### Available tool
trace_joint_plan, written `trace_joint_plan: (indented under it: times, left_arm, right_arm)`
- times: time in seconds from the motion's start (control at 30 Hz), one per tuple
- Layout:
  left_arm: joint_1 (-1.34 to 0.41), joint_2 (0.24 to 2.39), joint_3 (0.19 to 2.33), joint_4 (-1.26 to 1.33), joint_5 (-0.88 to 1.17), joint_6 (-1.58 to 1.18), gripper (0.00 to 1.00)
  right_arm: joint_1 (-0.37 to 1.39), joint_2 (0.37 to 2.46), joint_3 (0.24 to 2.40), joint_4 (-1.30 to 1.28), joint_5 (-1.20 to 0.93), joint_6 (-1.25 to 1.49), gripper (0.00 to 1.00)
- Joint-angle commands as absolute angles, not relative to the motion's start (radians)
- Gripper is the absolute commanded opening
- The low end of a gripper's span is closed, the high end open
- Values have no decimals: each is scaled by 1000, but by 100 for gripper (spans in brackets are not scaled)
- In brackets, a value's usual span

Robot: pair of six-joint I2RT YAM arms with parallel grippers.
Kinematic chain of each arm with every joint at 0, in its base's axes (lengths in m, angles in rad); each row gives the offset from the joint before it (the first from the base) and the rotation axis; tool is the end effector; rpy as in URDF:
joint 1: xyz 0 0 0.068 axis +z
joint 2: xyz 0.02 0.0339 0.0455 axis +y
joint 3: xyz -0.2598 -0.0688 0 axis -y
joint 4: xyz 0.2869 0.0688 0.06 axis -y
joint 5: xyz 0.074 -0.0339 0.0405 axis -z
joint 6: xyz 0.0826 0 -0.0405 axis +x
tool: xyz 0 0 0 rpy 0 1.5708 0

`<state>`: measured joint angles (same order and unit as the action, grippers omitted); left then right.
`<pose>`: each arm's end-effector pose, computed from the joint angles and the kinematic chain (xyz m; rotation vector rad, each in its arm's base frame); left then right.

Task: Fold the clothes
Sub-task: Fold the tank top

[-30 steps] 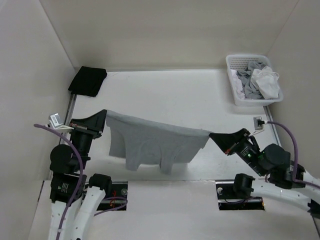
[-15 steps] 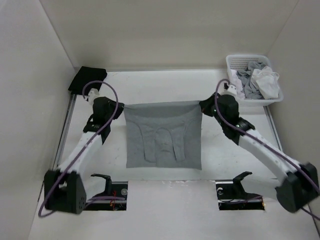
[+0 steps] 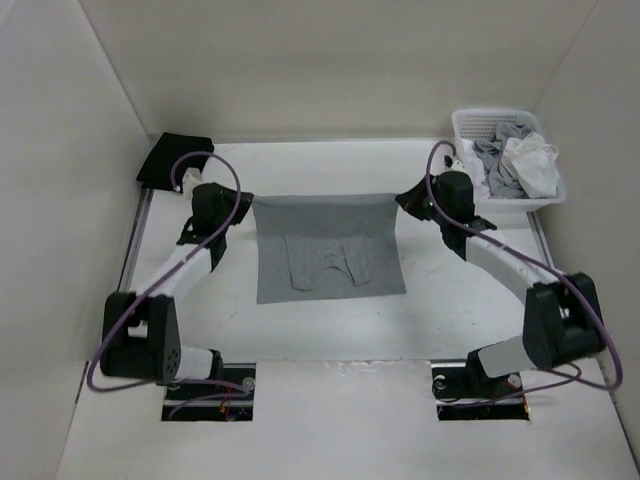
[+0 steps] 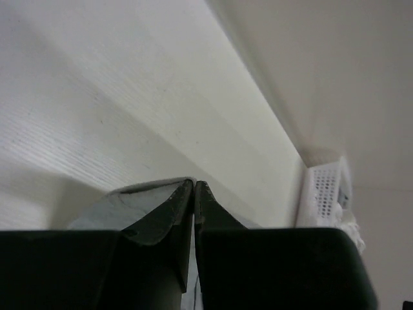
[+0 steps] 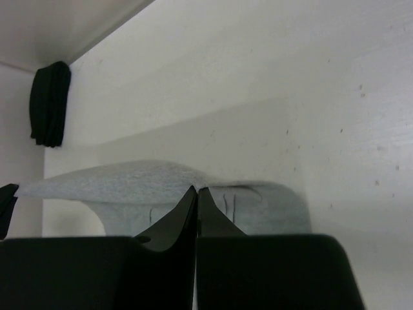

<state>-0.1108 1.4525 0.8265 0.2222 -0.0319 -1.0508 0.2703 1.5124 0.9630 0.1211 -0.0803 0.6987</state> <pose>0.3988 -0.0417 0.1905 -0.9462 1.8151 -0.7141 0.4059 0.1194 0.2093 0.3872 2.0310 0.6922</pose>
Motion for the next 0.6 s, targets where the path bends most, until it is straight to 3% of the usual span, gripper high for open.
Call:
trace_joint_plan:
  times: [0.0, 0.23, 0.43, 0.57]
  left_arm:
    - [-134, 1269, 653, 305, -41, -1040, 2]
    - [-140, 898, 304, 261, 15, -1037, 3]
    - [-163, 551, 206, 16, 40, -1026, 3]
    - [-194, 440, 143, -80, 23, -1028, 4]
  right_arm:
    - [304, 1350, 809, 212, -77, 716, 1]
    - [393, 1070, 479, 209, 8, 770, 1]
    - [484, 849, 328, 45, 103, 840, 0]
    - [518, 801, 255, -18, 132, 937, 0]
